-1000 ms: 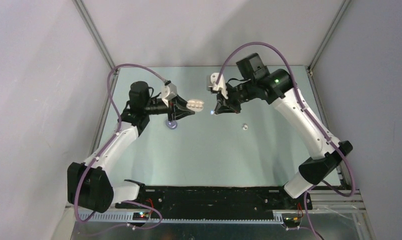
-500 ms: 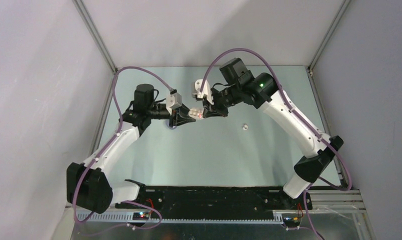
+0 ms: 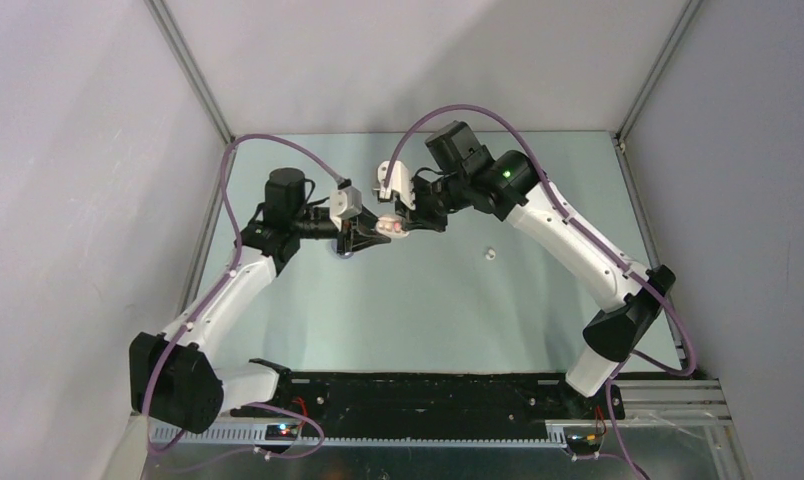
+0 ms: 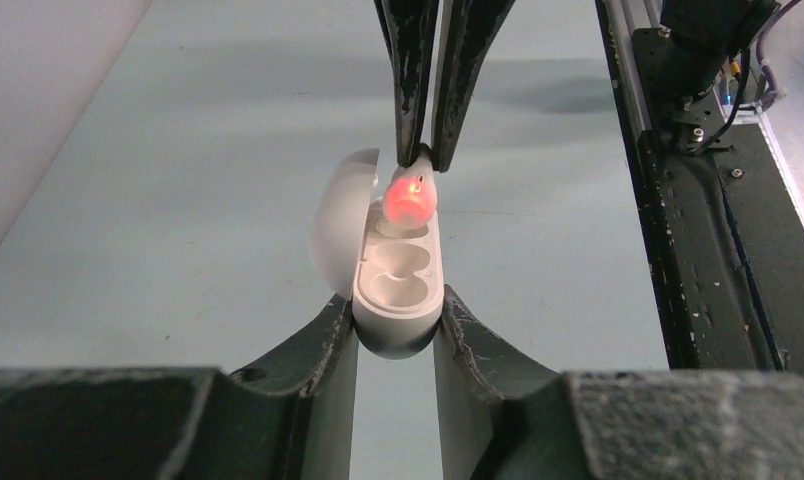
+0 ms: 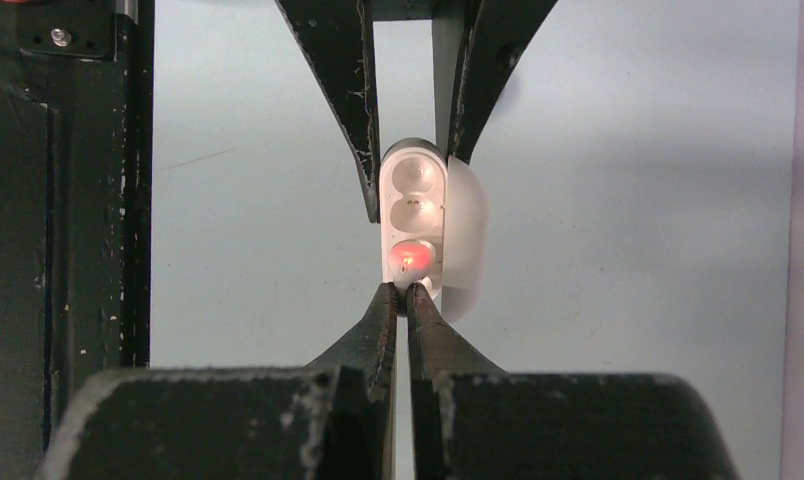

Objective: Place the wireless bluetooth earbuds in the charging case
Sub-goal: Place the earbud in the charging case.

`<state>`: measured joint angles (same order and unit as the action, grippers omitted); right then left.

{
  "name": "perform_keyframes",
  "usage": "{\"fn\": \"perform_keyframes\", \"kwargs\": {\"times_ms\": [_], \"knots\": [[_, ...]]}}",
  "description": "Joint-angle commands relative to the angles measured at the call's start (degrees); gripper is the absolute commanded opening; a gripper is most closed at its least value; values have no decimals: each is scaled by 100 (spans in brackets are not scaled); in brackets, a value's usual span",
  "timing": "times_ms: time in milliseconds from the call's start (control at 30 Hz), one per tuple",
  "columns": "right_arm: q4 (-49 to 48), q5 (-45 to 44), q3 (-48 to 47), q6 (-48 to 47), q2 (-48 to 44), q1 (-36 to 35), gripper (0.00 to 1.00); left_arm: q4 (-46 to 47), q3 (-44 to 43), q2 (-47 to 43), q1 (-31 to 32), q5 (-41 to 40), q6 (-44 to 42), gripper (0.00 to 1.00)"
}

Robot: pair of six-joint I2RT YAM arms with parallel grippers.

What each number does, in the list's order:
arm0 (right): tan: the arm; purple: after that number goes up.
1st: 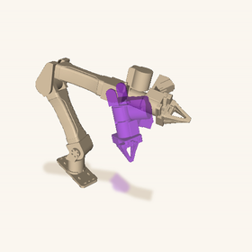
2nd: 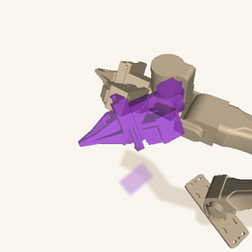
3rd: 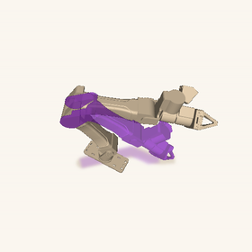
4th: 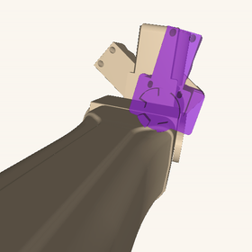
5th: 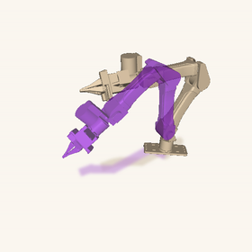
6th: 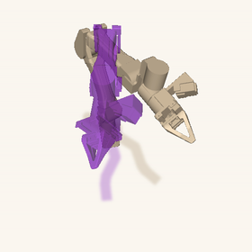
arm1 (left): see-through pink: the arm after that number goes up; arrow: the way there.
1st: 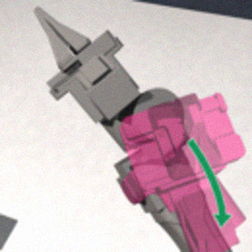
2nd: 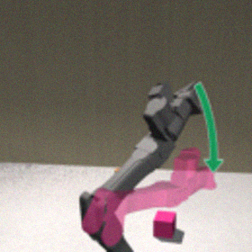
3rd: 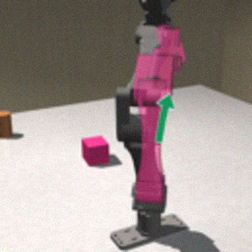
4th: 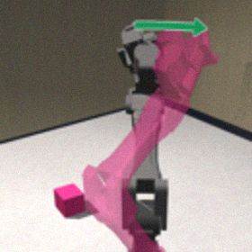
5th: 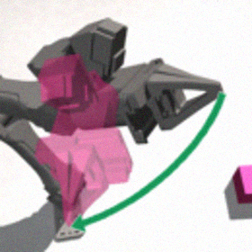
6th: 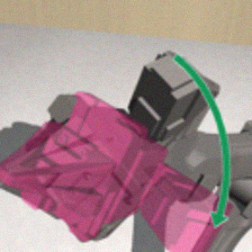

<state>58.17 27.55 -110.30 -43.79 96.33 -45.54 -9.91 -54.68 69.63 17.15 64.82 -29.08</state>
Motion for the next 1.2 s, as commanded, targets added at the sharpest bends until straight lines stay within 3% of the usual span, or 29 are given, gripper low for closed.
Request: {"fn": "perform_keyframes", "kwargs": {"times_ms": [0,767,1033,1167], "knots": [[-179,-133,62,101,-35,-20,0,389,-23,-194,47,150,195,0],[-513,-241,379,344,-119,101,1,1179,230,-280,43,248,766,0],[-559,-372,411,456,-386,219,27,1338,315,-272,39,179,913,0],[-388,-287,354,416,-664,205,33,1333,297,-231,28,87,979,0]]}}
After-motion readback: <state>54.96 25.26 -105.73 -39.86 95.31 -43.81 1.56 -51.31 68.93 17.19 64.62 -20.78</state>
